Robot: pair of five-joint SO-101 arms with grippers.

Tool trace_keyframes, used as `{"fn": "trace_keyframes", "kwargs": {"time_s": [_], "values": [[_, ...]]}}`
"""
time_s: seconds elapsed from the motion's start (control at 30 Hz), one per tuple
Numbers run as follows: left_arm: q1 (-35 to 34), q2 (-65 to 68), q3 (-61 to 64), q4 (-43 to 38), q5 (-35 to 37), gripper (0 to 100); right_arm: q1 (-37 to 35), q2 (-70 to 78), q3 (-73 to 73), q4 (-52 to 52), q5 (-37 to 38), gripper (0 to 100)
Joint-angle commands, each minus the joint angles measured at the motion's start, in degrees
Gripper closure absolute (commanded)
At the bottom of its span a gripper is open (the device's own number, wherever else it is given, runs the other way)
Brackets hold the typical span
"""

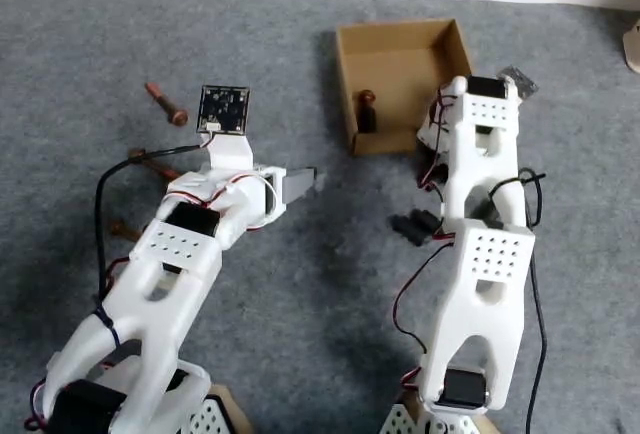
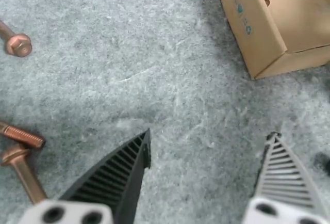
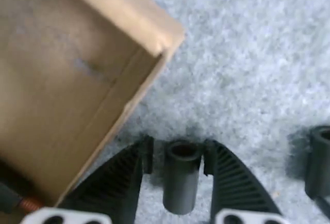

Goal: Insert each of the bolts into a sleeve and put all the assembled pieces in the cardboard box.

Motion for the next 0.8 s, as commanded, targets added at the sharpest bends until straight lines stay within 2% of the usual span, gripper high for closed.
{"fn": "trace_keyframes", "kwargs": {"time_s": [0.0, 0.17, 0.4, 0.47, 0.57, 0.77], "values": [[0.75, -0.31, -0.66, -0.97, 1.05, 68, 0.48, -2.59, 0.04, 1.19, 0.44, 82.0], [0.75, -0.31, -0.66, -0.97, 1.05, 68, -1.54, -2.59, 0.04, 5.32, -3.60, 82.1], [0.75, -0.31, -0.66, -1.05, 1.05, 68, -1.80, -2.51, 0.04, 6.02, -3.87, 82.3], [0.75, -0.31, -0.66, -1.05, 1.05, 68, -1.80, -2.24, 0.04, 5.85, -3.87, 85.6], [0.57, -0.31, -0.66, -1.05, 1.05, 68, -1.80, -2.07, 0.04, 5.58, -3.87, 99.8], [-2.15, -0.31, -3.38, -0.18, 1.49, 68, -2.68, -2.51, 0.13, 7.69, -3.60, 99.3]]}}
